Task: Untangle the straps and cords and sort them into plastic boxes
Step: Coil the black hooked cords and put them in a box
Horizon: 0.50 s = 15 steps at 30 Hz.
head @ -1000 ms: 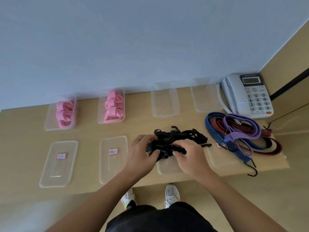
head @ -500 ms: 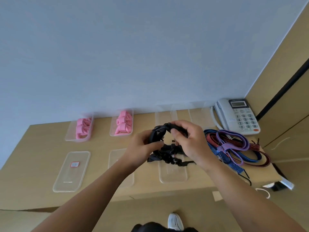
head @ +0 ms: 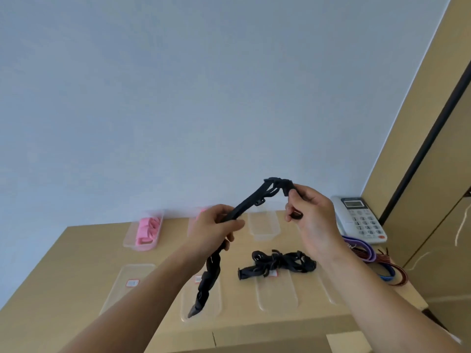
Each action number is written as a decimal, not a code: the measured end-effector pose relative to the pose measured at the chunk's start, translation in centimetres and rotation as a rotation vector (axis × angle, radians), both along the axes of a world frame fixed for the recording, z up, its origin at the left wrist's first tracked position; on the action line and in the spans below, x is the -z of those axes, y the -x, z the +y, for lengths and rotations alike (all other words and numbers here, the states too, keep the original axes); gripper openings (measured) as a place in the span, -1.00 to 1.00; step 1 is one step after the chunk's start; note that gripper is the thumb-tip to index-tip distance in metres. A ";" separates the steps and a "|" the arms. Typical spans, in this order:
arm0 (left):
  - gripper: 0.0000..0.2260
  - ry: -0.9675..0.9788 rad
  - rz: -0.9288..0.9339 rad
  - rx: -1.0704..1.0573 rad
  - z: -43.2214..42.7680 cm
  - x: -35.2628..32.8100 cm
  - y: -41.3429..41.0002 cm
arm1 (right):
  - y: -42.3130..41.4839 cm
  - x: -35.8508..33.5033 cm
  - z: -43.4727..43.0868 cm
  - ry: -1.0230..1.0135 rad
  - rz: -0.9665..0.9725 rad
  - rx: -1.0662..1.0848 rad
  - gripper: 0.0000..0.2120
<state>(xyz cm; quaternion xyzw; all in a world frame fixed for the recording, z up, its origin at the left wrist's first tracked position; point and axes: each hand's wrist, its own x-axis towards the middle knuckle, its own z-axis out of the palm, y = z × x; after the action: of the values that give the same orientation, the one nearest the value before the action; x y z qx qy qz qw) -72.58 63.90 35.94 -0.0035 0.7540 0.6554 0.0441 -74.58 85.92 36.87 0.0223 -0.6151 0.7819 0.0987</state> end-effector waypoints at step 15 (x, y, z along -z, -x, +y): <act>-0.75 -0.160 0.038 -0.018 -1.9 -3.2 -3.9 | -7.3 6.8 -3.3 -0.394 -0.260 -0.184 -0.80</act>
<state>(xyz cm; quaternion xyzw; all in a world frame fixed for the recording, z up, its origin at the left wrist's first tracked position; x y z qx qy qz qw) -68.69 62.02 39.16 0.0060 0.6998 0.7139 0.0241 -67.30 82.58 30.04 -0.0037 -0.7585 0.6490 -0.0588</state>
